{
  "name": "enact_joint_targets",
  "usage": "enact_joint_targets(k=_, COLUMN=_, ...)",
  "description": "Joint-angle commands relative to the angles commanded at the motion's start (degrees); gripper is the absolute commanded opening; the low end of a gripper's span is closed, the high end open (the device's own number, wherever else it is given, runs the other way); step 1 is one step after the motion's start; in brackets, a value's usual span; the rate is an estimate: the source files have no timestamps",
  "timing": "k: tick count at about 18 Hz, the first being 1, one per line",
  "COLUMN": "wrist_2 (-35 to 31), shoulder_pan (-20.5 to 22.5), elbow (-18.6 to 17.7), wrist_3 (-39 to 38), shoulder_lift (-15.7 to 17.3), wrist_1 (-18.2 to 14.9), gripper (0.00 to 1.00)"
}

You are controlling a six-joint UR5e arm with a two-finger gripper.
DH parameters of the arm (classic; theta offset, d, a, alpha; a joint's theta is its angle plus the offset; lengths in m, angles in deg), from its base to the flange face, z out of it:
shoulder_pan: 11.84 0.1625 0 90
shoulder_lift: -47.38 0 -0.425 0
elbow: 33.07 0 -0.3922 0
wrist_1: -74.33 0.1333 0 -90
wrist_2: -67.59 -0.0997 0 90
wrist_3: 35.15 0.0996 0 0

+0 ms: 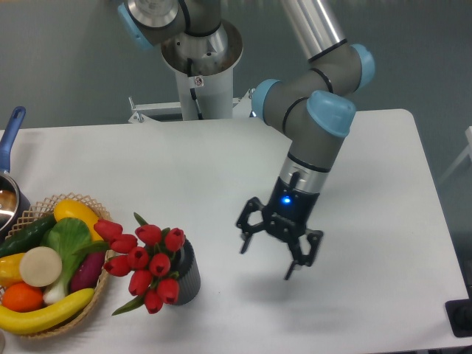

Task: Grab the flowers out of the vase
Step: 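Move the open gripper toward the red tulip stems above the vase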

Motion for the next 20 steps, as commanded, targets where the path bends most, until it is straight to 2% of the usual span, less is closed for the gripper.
enact_joint_targets(k=2, wrist_2=4.04, shoulder_pan=0.35, elbow=-1.05, wrist_3=-0.09, shoulder_lift=0.09, wrist_1=0.00, gripper=1.00)
enact_joint_targets(k=6, wrist_2=10.13, shoulder_pan=1.49, elbow=-4.13, wrist_3=-0.09, shoulder_lift=2.90, wrist_1=-0.09, gripper=1.00)
enact_joint_targets(k=13, wrist_2=10.04, shoulder_pan=-2.98, elbow=-5.28, wrist_3=-0.18, shoulder_lift=3.87, wrist_1=-0.17, gripper=1.00)
enact_joint_targets(k=20, wrist_2=10.04, shoulder_pan=-5.54, elbow=-4.49, wrist_3=0.17, shoulder_lift=1.59, wrist_1=0.00, gripper=1.00)
